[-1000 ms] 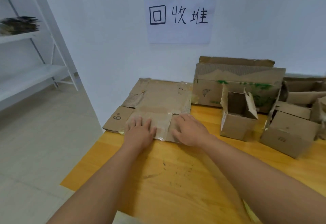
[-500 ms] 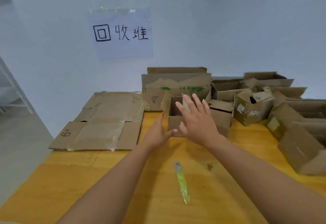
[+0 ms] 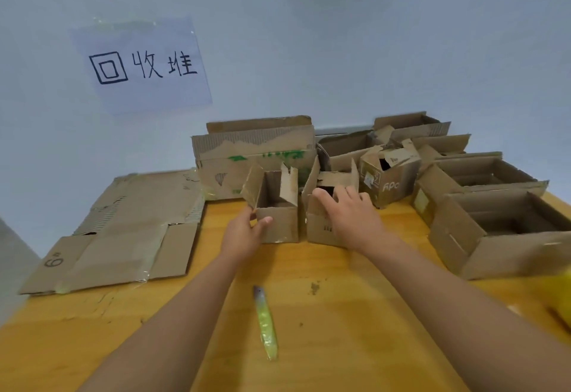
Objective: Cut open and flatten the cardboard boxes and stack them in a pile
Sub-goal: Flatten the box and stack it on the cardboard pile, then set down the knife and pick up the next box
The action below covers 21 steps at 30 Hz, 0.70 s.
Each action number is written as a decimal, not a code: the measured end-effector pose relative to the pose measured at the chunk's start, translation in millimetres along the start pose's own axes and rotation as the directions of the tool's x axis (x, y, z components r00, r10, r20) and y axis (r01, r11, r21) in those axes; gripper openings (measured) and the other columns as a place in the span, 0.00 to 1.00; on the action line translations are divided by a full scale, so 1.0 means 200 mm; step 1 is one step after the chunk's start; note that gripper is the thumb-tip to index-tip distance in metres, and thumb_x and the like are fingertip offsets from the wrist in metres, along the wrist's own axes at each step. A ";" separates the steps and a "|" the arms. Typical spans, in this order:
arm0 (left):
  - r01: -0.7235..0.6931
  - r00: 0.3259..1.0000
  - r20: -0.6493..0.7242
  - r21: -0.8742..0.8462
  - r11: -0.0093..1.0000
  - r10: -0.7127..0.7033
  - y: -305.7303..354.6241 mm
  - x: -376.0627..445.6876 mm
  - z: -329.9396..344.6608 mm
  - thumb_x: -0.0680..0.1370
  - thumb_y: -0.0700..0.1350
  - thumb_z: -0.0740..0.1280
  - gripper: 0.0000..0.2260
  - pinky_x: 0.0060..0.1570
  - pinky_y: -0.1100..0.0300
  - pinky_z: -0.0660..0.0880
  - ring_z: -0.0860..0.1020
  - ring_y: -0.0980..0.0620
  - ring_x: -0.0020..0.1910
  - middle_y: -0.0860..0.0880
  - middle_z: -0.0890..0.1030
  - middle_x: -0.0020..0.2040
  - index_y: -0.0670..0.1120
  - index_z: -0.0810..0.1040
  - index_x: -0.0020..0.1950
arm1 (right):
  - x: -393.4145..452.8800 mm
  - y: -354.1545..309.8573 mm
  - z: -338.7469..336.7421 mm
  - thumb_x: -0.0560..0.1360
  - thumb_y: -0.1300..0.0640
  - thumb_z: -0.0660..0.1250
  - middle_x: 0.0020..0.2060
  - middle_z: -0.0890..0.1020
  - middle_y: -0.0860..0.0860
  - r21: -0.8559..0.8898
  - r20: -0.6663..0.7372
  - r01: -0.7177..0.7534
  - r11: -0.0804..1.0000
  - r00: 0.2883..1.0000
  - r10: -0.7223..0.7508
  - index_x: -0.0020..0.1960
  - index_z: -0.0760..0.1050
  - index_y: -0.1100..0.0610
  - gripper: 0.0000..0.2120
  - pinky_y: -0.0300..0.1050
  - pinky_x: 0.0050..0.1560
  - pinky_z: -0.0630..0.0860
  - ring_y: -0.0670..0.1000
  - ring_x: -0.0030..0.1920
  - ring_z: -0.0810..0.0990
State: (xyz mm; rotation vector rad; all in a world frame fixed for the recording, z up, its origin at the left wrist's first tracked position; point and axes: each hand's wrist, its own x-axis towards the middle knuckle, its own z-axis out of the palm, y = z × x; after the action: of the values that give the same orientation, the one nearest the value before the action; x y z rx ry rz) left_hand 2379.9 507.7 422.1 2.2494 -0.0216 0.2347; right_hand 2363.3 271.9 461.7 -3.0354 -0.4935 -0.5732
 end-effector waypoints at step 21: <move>-0.066 0.970 -0.236 -0.009 0.998 0.062 0.04 -0.23 -0.03 0.81 0.51 0.64 0.19 0.36 0.63 0.72 0.79 0.54 0.45 0.50 0.83 0.54 0.55 0.67 0.72 | -0.28 -0.17 0.09 0.75 0.51 0.67 0.65 0.72 0.55 0.172 -0.110 0.022 0.985 0.994 -0.003 0.69 0.69 0.55 0.23 0.55 0.65 0.73 0.57 0.69 0.68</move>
State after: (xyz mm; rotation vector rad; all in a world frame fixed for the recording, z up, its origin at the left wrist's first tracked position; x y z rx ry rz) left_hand 2333.8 504.5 423.2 2.1921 0.0307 0.5335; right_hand 2309.1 289.1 423.7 -2.8210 -0.5280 -0.6564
